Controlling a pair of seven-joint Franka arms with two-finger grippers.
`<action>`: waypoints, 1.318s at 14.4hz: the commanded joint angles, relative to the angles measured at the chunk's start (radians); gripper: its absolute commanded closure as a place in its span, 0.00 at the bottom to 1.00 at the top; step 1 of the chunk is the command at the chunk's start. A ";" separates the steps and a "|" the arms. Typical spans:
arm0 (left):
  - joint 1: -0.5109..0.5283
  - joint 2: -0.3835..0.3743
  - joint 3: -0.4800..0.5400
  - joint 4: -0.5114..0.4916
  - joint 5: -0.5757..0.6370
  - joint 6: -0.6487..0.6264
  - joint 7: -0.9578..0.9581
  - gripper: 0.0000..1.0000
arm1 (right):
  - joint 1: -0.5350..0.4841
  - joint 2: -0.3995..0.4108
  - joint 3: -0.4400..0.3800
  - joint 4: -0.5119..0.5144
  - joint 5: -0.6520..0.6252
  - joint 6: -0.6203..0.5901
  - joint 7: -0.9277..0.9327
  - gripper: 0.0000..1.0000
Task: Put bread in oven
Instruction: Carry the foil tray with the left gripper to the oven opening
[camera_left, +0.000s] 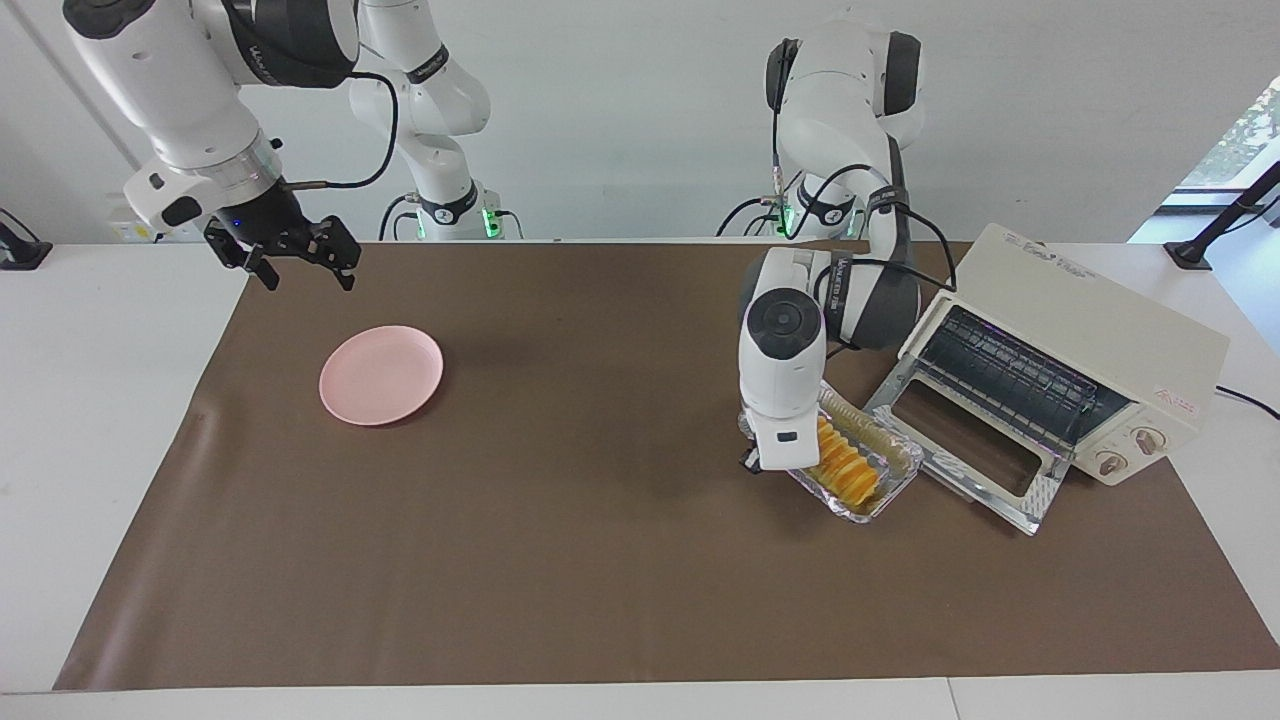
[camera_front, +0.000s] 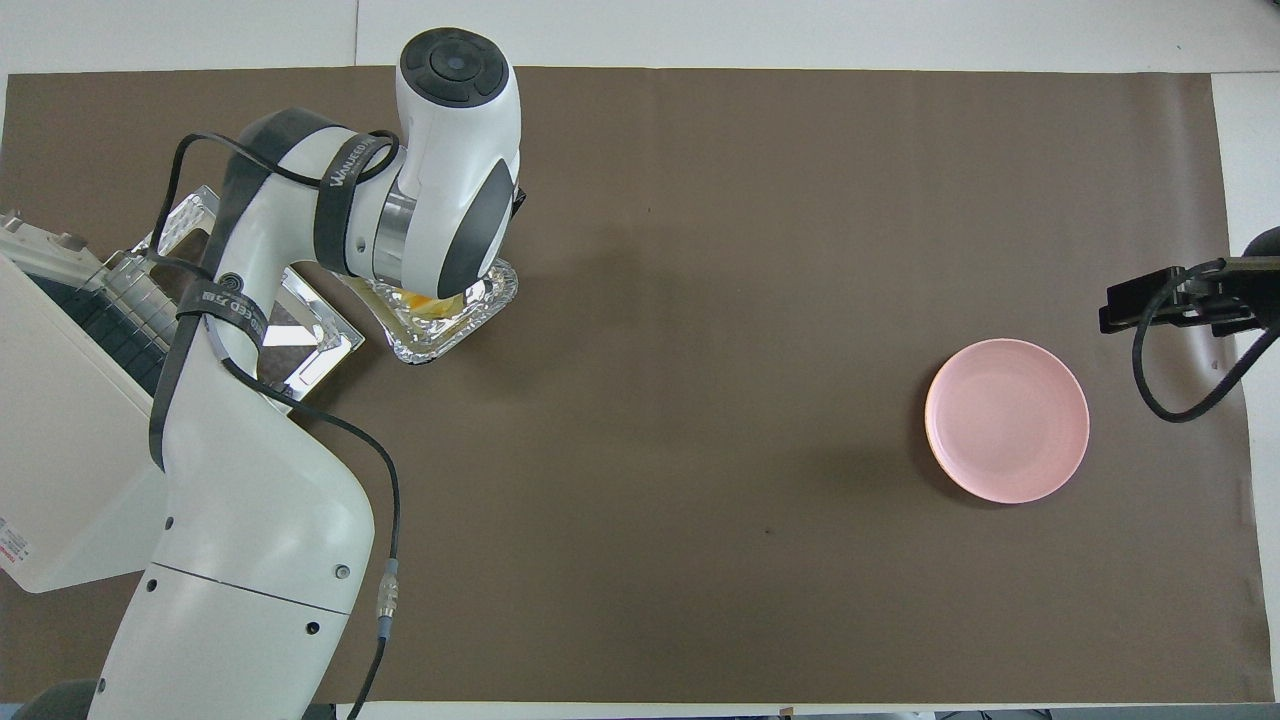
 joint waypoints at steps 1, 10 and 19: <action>0.033 -0.011 0.008 0.006 0.009 -0.054 -0.015 1.00 | -0.011 -0.026 0.006 -0.028 0.011 0.005 -0.025 0.00; 0.190 -0.042 -0.003 0.006 -0.033 -0.091 0.164 1.00 | -0.011 -0.026 0.007 -0.028 0.011 0.004 -0.025 0.00; 0.237 -0.145 0.007 -0.105 -0.030 -0.059 0.258 1.00 | -0.011 -0.026 0.006 -0.028 0.011 0.004 -0.025 0.00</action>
